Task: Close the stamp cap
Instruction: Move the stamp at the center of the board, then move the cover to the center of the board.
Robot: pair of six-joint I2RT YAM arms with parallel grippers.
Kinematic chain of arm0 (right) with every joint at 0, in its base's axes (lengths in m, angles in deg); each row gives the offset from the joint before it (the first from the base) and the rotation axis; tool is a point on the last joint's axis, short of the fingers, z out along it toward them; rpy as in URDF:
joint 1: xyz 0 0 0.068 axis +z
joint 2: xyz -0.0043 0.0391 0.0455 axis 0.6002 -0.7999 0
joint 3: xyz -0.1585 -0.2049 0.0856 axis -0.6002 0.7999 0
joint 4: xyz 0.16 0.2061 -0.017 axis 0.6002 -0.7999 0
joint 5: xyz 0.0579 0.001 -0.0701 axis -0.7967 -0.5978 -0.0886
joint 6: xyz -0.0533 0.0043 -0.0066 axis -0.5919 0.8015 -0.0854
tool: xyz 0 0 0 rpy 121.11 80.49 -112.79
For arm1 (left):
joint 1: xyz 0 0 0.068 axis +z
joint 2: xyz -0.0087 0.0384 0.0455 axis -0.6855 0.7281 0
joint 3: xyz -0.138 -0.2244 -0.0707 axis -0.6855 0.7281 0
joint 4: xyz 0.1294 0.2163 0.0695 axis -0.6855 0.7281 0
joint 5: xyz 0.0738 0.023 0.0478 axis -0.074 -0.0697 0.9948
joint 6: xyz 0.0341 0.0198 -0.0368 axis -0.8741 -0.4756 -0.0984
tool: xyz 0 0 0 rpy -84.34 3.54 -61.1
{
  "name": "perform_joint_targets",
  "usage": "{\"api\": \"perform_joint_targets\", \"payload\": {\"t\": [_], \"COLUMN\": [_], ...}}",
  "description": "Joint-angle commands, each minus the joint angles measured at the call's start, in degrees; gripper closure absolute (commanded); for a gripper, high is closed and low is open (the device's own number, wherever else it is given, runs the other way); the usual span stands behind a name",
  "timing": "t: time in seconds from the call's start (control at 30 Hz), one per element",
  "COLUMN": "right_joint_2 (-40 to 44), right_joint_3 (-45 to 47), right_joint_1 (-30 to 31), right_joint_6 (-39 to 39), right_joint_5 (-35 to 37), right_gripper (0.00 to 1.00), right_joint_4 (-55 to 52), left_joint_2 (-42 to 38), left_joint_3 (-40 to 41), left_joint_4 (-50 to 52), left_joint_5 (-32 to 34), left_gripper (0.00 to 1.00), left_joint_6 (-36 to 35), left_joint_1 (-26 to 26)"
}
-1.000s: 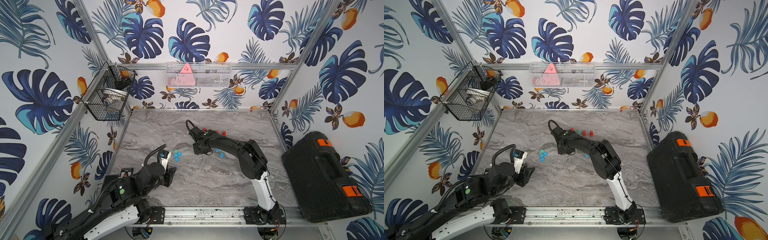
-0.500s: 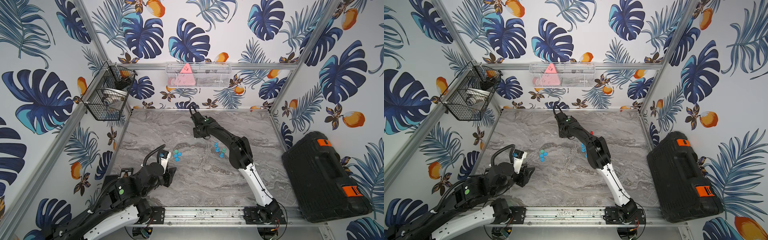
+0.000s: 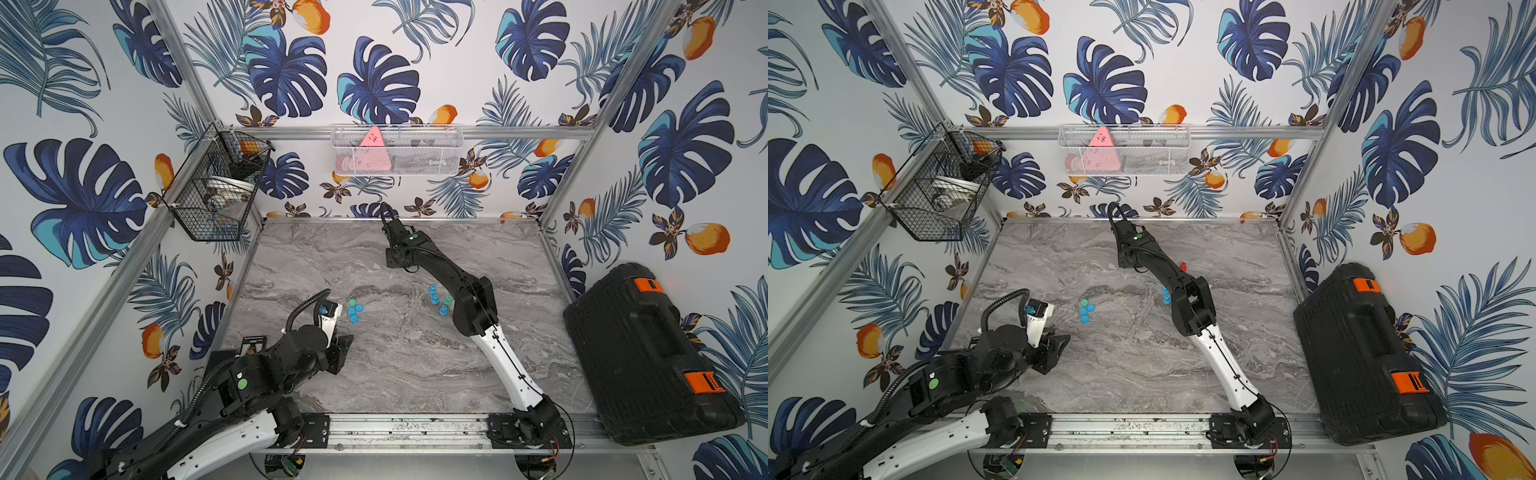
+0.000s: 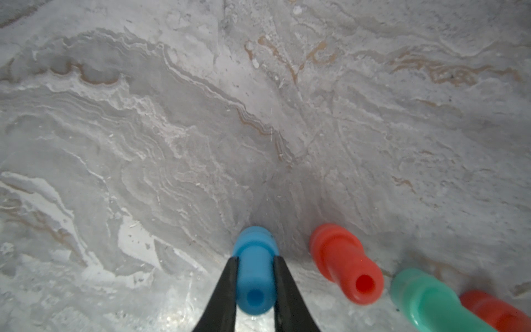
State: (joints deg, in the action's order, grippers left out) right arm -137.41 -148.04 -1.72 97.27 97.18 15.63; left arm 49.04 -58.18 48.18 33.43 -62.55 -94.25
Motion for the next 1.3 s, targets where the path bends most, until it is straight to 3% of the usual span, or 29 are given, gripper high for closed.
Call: {"api": "perform_joint_targets", "payload": {"t": [0.0,0.37,0.73,1.03,1.27], "right_joint_2": [-1.2,2.9,12.7,30.6,49.4], "right_joint_3": [1.3,2.0,7.9,28.8,49.3], "right_joint_1": [-0.1,0.8,3.6,5.5,6.3], "right_joint_6": [-0.2,-0.6,-0.4,1.1,2.8], "right_joint_5": [-1.4,-0.4,0.6,1.4,2.6], "right_gripper": [0.75,0.59,0.57,0.56,0.55], "right_joint_4": [-8.5,-9.2,-8.7,-3.7,0.4], "left_joint_2": [0.0,0.3,0.5,1.3,2.4], "left_joint_3": [0.0,0.0,0.0,0.0,-0.2], "left_joint_4": [-1.4,-1.3,-1.1,-0.9,-0.8], "left_joint_5": [-0.1,0.3,1.0,1.5,1.9], "left_gripper": [0.48,0.48,0.48,0.48,0.48], "left_joint_6": [-0.8,-0.7,-0.6,-0.3,-0.1], "left_joint_1": [-0.1,-0.1,-0.1,-0.1,-0.1]}}
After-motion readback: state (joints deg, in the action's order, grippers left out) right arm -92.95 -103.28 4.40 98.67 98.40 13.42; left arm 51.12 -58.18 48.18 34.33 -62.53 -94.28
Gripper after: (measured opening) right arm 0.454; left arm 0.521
